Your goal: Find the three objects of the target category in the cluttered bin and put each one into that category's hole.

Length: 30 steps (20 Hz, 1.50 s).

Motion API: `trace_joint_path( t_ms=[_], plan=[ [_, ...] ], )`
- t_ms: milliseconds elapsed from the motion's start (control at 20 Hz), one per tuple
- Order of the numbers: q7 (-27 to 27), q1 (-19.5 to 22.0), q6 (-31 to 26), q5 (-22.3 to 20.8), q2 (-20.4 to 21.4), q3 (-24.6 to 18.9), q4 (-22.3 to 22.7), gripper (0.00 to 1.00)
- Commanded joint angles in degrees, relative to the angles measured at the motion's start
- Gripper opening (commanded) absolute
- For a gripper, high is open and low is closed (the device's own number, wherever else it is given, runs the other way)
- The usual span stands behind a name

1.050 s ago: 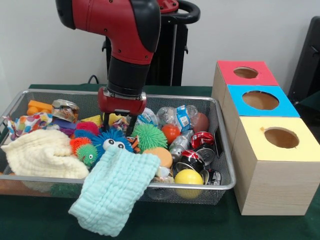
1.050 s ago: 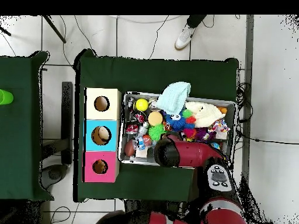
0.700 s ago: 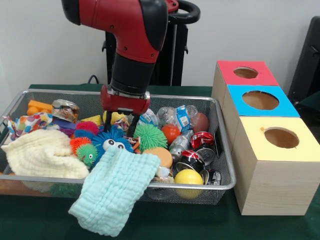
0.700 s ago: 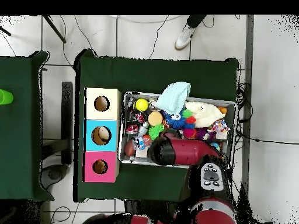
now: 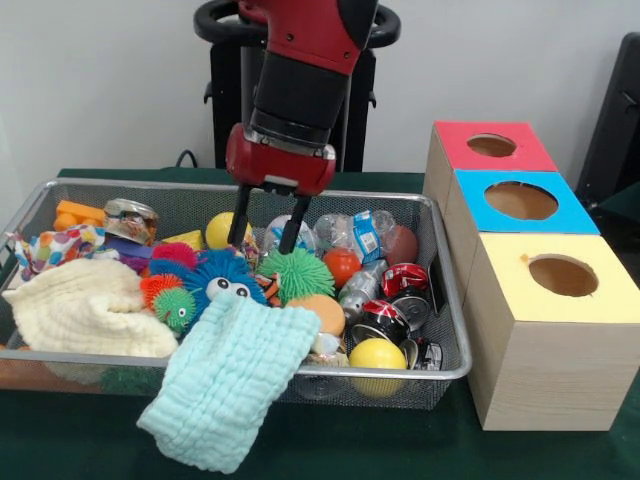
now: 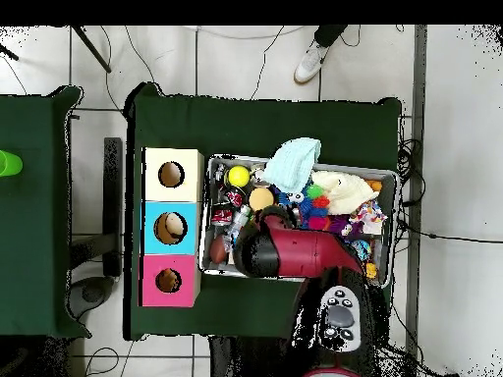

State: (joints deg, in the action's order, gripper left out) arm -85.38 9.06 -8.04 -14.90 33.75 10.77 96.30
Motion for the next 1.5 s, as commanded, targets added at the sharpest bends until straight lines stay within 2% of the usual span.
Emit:
trace_joint_path(
  t_ms=[50, 200, 250, 450, 650, 750, 950, 1200, 1500],
  plan=[
    [-6.96, 9.61, 1.43, 0.73, -4.51, -12.66, 2.33, 1.0],
    [-7.16, 13.62, 4.54, -0.46, -9.03, -14.79, 1.47, 1.0],
    [-7.41, 12.84, 5.31, -0.9, -10.41, -13.38, 0.14, 1.0],
    [-8.94, 4.72, 8.13, -1.08, -15.14, -2.54, -6.16, 1.0],
    [-10.55, 1.61, 11.71, 0.94, -16.85, 2.15, -7.28, 1.0],
    [-11.2, -0.51, 12.58, 1.92, -15.91, 4.34, -6.67, 1.0],
    [-11.38, -3.38, 9.23, 3.41, -11.7, 6.05, -4.9, 1.0],
    [-10.6, -2.27, 4.79, 3.84, -6.8, 3.34, -3.81, 1.0],
    [-10.76, -1.71, 2.89, 4.84, -4.49, 2.0, -3.44, 1.0]
  ],
)
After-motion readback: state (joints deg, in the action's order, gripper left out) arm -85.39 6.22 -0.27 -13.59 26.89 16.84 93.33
